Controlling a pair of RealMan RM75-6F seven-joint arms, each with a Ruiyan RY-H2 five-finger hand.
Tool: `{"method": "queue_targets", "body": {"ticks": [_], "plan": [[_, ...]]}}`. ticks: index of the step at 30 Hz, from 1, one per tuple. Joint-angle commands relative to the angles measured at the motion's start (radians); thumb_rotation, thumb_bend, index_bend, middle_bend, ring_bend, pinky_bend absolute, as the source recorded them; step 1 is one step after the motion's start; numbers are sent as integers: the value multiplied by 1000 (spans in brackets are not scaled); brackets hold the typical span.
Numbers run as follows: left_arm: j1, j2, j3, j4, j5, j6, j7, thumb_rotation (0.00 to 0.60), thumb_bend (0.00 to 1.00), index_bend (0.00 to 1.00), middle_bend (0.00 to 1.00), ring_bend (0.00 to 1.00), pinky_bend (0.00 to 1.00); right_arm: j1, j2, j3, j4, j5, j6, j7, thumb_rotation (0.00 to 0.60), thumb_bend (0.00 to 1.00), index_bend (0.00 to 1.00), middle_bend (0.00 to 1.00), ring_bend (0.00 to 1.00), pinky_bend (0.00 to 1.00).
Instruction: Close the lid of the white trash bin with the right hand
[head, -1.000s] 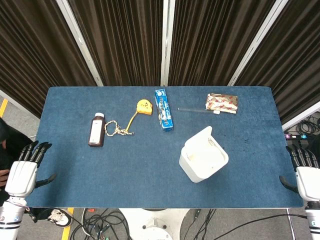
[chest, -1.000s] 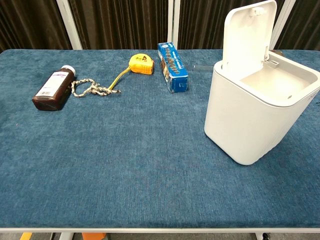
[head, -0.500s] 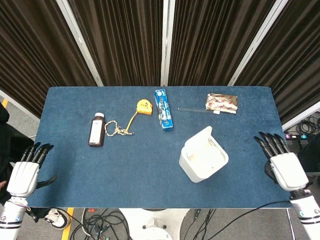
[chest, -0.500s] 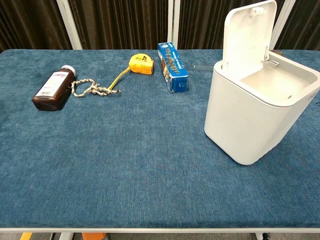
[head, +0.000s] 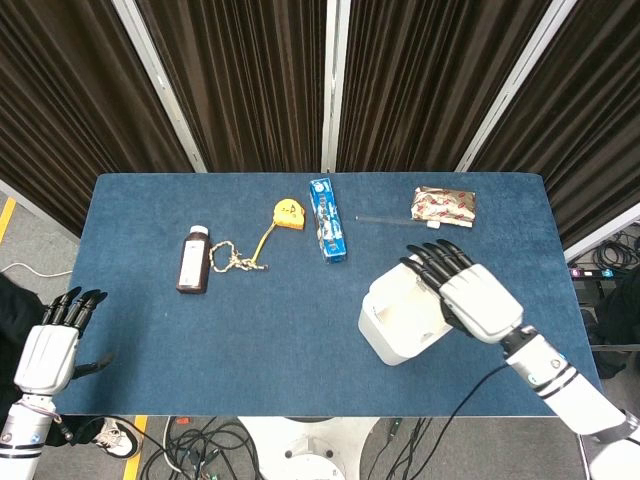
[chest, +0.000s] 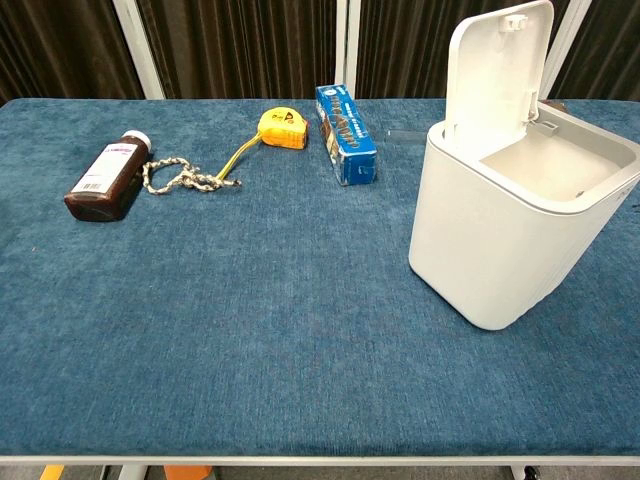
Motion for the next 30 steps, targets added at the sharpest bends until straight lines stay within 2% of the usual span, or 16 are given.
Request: {"method": "queue_targets", "body": {"ticks": [1, 7, 14, 22, 30], "plan": [[0, -2, 0, 5, -3, -2, -4, 600, 0, 141, 134, 61, 137, 35, -21, 15, -14, 41, -39, -38, 600, 966, 0, 0, 0, 0], [1, -5, 1, 10, -5, -2, -10, 600, 0, 142, 134, 60, 137, 89, -48, 23, -17, 114, -101, -100, 600, 994, 0, 0, 0, 0], [1, -3, 1, 12, -6, -4, -15, 600, 0, 151, 134, 60, 137, 112, -47, 7, -29, 163, -139, -122, 600, 994, 0, 17, 0, 0], [1, -5, 1, 12, -4, -4, -15, 600, 0, 154, 134, 60, 137, 86, -19, -23, -55, 122, -100, -112, 600, 992, 0, 112, 0, 0], [0, -3, 2, 7, -4, -6, -10, 600, 0, 154, 134, 60, 137, 35, 30, -71, -85, 27, -44, -56, 600, 998, 0, 167, 0, 0]]}}
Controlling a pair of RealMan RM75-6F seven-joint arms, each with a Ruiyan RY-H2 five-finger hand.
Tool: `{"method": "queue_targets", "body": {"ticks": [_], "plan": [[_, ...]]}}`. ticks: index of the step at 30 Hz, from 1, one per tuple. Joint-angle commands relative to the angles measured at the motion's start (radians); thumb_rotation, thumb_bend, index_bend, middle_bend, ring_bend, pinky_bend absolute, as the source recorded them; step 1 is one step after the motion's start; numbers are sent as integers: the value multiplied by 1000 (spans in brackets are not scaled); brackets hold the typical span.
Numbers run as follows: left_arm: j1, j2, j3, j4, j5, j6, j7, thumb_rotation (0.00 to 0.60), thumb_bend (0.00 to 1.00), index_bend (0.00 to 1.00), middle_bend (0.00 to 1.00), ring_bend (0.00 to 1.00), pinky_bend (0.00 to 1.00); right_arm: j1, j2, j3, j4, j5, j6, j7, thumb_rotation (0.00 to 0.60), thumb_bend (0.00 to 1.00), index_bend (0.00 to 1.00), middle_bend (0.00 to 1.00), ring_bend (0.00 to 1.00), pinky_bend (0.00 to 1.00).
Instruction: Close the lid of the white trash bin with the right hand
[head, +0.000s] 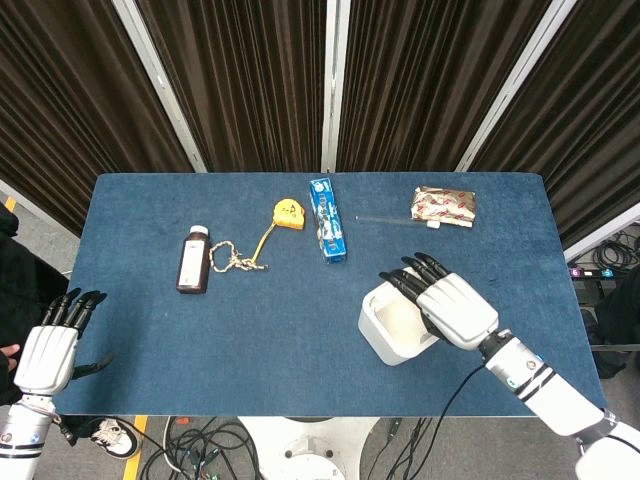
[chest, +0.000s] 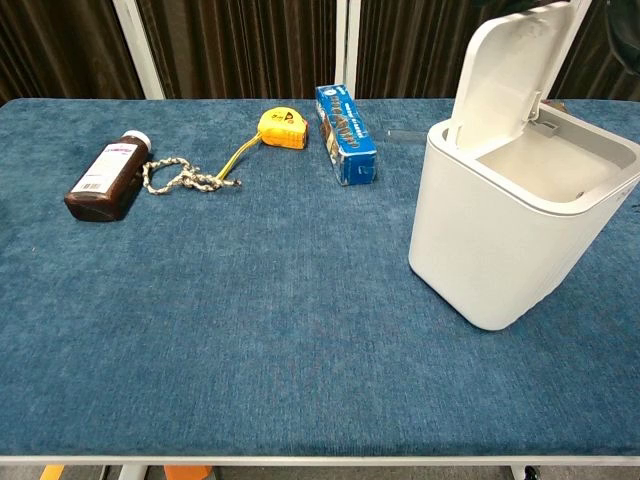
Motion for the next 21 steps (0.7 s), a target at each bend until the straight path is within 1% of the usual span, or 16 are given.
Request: {"method": "queue_targets", "body": {"ticks": [1, 6, 12, 17, 21], "plan": [[0, 1, 0, -1, 0, -1, 1, 600, 0, 154, 134, 61, 137, -23, 21, -24, -8, -38, 21, 22, 600, 998, 0, 169, 0, 0], [0, 4, 2, -6, 1, -1, 2, 600, 0, 154, 134, 61, 137, -57, 37, -63, -10, -92, 49, 37, 600, 1000, 0, 179, 1, 0], [-1, 6, 4, -8, 3, -3, 2, 600, 0, 154, 134, 60, 137, -104, 36, -112, 4, -153, 89, 48, 600, 1000, 0, 201, 16, 0], [-1, 5, 4, -8, 3, -4, 3, 600, 0, 154, 134, 60, 137, -129, 19, -143, 35, -170, 99, 57, 600, 999, 0, 213, 43, 0], [-1, 5, 4, -7, 1, -7, 2, 600, 0, 154, 134, 61, 137, -138, -4, -157, 63, -167, 96, 65, 600, 999, 0, 213, 46, 0]]}}
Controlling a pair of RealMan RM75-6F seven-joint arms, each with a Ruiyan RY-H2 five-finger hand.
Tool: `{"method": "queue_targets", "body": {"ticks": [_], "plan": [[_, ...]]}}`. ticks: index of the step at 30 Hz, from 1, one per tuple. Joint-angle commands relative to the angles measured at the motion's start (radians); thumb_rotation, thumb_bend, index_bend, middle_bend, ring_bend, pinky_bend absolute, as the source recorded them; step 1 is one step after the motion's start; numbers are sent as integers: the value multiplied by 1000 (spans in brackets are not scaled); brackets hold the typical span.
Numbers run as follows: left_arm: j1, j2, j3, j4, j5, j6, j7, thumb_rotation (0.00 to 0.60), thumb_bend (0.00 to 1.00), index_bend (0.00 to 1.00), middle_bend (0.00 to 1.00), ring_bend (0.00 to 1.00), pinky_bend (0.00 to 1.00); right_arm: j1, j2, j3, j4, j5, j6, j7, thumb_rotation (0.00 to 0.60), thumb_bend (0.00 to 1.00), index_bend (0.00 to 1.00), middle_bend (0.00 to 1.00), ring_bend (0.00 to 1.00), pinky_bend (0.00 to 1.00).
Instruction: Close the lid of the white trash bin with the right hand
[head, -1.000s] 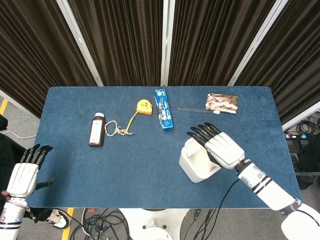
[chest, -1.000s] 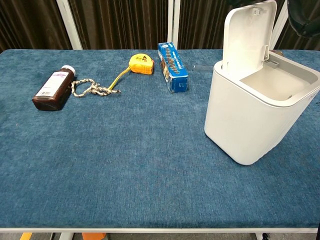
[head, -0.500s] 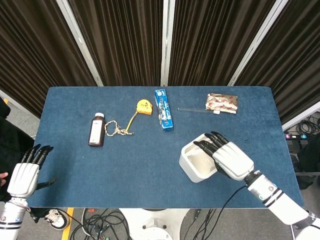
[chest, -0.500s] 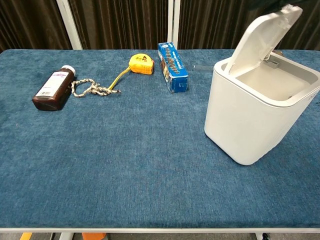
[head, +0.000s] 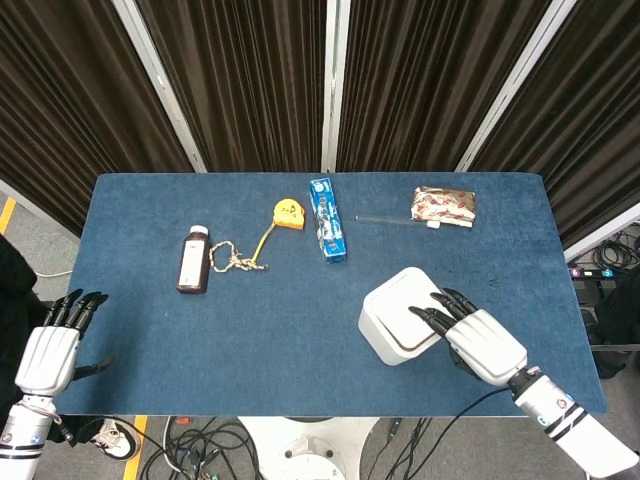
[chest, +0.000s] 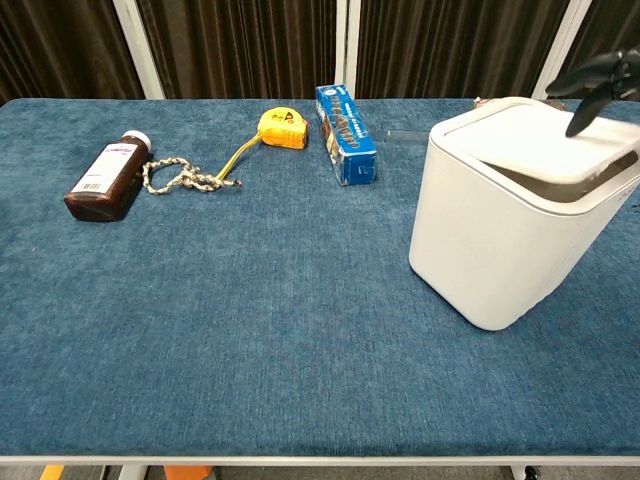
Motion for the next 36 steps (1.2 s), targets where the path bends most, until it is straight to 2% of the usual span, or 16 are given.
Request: {"method": "queue_targets", "body": {"ticks": [1, 15, 19, 22, 25, 29, 32, 33, 34, 36], "plan": [[0, 0, 0, 1, -1, -1, -1, 600, 0, 154, 134, 61, 137, -6, -19, -10, 21, 3, -4, 10, 600, 999, 0, 213, 46, 0], [3, -1, 1, 4, -2, 1, -4, 600, 0, 154, 134, 61, 137, -13, -71, -34, 73, 6, -13, 14, 600, 1000, 0, 214, 46, 0], [3, -1, -2, 4, -2, 5, -4, 600, 0, 154, 134, 61, 137, -40, -52, -23, 67, -20, 76, 34, 600, 1000, 0, 198, 46, 0], [4, -1, -2, 5, -3, 6, -5, 600, 0, 154, 134, 61, 137, -75, -24, -20, 84, -35, 164, 98, 600, 1000, 0, 198, 46, 0], [4, -2, -1, 6, -3, 5, -6, 600, 0, 154, 134, 60, 137, -122, -12, -24, 148, 2, 232, 167, 600, 1000, 0, 196, 46, 0], [4, -1, -2, 4, -3, 7, -3, 600, 0, 154, 134, 61, 137, -215, -77, -45, 299, 90, 297, 203, 600, 989, 0, 147, 20, 0], [2, 1, -3, -4, 1, 6, 3, 600, 0, 154, 134, 60, 137, -279, -154, -53, 415, 149, 337, 245, 600, 889, 0, 31, 0, 0], [1, 2, -3, -7, 2, 6, 6, 600, 0, 154, 134, 60, 137, -300, -187, -44, 456, 163, 371, 250, 600, 779, 0, 6, 0, 0], [-1, 3, -4, -11, 4, 5, 9, 600, 0, 154, 134, 60, 137, -322, -231, -28, 511, 171, 421, 238, 600, 622, 0, 0, 0, 0], [-2, 5, -5, -17, 5, 7, 13, 600, 0, 154, 134, 60, 137, -361, -316, -7, 621, 190, 494, 193, 600, 249, 0, 0, 0, 0]]}}
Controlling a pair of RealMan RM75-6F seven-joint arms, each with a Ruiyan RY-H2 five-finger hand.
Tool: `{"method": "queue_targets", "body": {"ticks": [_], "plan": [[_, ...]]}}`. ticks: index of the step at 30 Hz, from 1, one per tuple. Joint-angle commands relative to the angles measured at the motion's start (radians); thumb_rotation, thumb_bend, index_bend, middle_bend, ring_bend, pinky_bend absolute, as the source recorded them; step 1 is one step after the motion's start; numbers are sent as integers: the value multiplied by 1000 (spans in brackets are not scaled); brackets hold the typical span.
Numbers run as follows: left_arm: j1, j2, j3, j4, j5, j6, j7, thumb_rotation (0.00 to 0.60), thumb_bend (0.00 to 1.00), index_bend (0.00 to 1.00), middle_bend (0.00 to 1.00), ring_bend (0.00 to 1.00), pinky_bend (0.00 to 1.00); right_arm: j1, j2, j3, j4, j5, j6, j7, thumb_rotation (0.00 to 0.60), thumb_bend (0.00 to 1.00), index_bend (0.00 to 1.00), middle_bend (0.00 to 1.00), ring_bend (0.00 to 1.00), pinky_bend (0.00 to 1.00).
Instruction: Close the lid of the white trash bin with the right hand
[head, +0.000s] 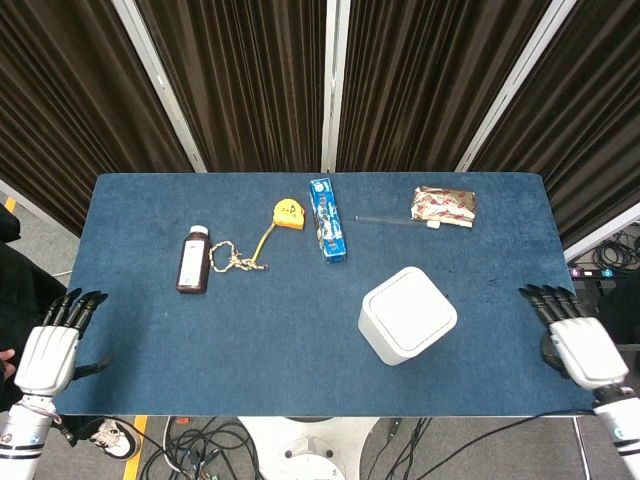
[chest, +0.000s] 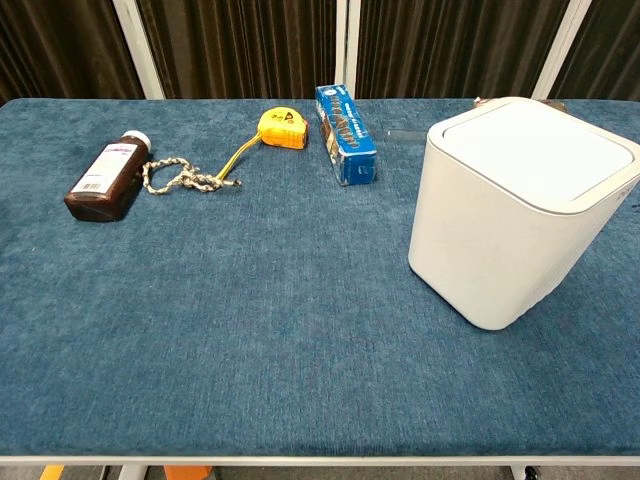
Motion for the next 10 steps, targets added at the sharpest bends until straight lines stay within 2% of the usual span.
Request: {"method": "queue_targets", "body": {"ticks": [1, 3, 10], "plan": [[-1, 1, -1, -4, 0, 0, 4, 600, 0, 154, 134, 60, 137, -109, -179, 33, 218, 76, 154, -22, 600, 102, 0, 0, 0, 0], [-2, 1, -1, -7, -2, -4, 7, 600, 0, 154, 134, 61, 137, -118, -210, 39, 261, 93, 149, -29, 600, 5, 0, 0, 0, 0], [-1, 2, -1, -14, -2, -1, 13, 600, 0, 154, 134, 60, 137, -120, -267, 56, 331, 80, 164, -62, 600, 0, 0, 0, 0, 0]]}}
